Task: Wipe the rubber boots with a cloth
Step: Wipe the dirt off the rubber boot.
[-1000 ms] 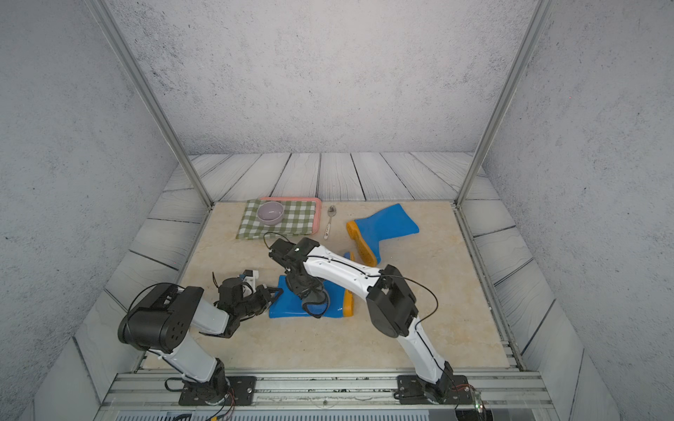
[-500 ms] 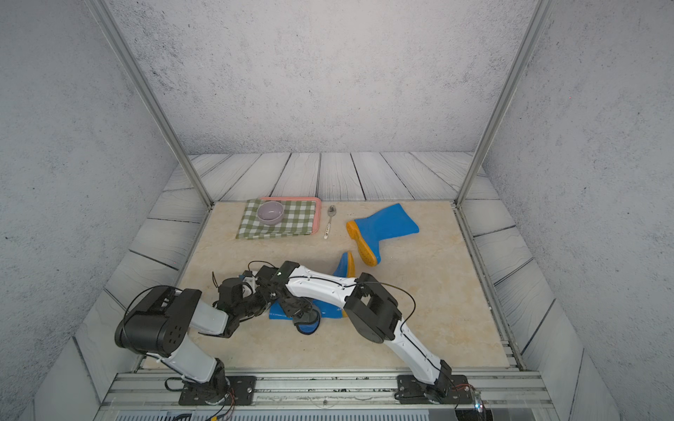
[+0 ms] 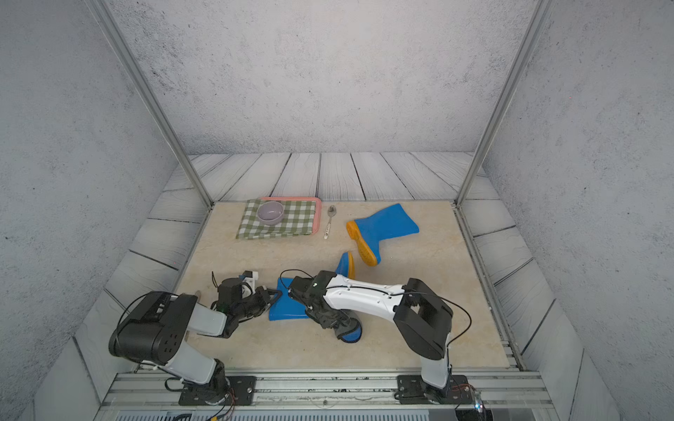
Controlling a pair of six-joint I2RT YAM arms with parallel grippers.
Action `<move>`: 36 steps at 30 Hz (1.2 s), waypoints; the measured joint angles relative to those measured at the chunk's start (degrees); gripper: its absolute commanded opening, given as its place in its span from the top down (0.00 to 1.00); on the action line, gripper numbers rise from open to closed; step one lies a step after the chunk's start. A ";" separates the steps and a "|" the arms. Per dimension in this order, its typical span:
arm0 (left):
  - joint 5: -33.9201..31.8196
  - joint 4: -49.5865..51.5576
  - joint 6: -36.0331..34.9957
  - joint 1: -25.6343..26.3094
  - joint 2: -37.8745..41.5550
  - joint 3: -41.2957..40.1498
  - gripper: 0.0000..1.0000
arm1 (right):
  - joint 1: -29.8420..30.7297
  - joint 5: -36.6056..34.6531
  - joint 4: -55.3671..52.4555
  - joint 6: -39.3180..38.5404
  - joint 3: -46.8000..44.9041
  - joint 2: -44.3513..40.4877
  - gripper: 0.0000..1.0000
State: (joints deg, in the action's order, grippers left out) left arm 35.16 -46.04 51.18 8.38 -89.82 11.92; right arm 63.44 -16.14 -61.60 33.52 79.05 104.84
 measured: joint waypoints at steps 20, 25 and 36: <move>0.63 4.04 -4.33 0.02 0.66 1.49 1.00 | -5.95 -1.38 -2.73 -5.53 17.99 7.50 1.00; 0.87 4.85 -5.35 0.00 0.66 1.90 1.00 | -12.85 -0.59 -1.33 -8.15 21.90 10.97 1.00; 3.74 2.36 -6.19 -0.70 -2.51 2.47 1.00 | -23.76 1.68 -2.82 -12.90 41.79 23.34 1.00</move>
State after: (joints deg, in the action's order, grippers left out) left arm 38.89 -43.68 44.99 7.68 -92.33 14.39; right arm 39.68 -14.46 -64.42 20.62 120.84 128.18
